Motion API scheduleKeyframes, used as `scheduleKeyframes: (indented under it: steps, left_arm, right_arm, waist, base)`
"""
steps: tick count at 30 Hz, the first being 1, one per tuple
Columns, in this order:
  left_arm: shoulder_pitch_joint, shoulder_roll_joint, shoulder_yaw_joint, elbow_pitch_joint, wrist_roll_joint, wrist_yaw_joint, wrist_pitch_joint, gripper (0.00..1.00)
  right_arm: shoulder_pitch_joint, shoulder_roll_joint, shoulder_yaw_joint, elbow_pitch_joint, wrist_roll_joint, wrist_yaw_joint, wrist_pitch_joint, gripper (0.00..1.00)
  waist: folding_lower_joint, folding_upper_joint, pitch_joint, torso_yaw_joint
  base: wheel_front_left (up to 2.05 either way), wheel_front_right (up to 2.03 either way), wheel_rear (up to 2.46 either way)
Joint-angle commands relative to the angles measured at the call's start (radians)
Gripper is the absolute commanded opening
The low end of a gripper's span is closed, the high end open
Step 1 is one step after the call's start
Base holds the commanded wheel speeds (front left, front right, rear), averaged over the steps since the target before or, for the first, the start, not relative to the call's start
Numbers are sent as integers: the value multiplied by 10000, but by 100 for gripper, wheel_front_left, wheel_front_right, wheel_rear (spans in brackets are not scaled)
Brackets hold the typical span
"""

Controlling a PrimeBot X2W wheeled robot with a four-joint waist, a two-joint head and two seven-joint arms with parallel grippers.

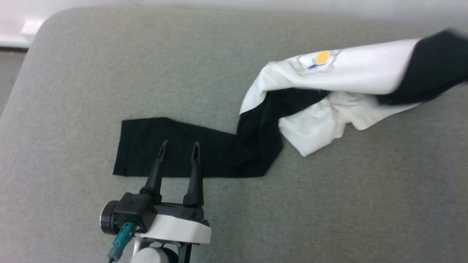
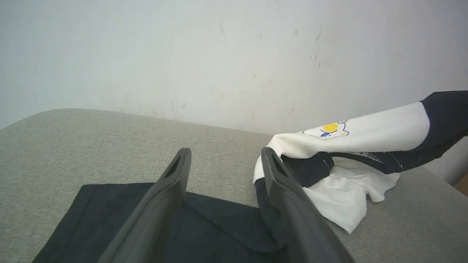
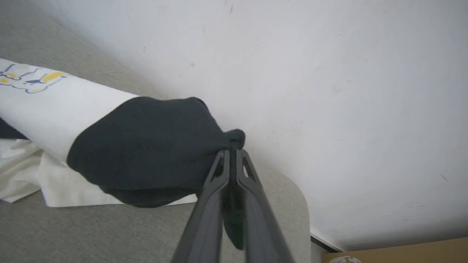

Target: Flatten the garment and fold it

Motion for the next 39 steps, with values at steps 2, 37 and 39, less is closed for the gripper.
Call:
scheduleKeyframes:
  steps: [2, 37, 39]
  left_arm:
    - [145, -3, 54, 23, -9, -83, -47, 100]
    - [94, 90, -209, -32, -61, -125, -6, 100]
    - [-18, 72, -262, -66, -47, -97, -14, 100]
  right_arm:
    - [27, -246, -203, -208, -354, -21, 149, 0]
    - [1707, 1023, -1320, -1244, 104, -21, 1163, 100]
    - [927, 1080, -911, -618, 222, -21, 1291, 100]
  waist:
    - [0, 0, -342, -409]
    - [0, 0, 350, -129]
    - [0, 0, 652, -26]
  base:
    - [0, 0, 0]
    - [0, 0, 0]
    - [0, 0, 0]
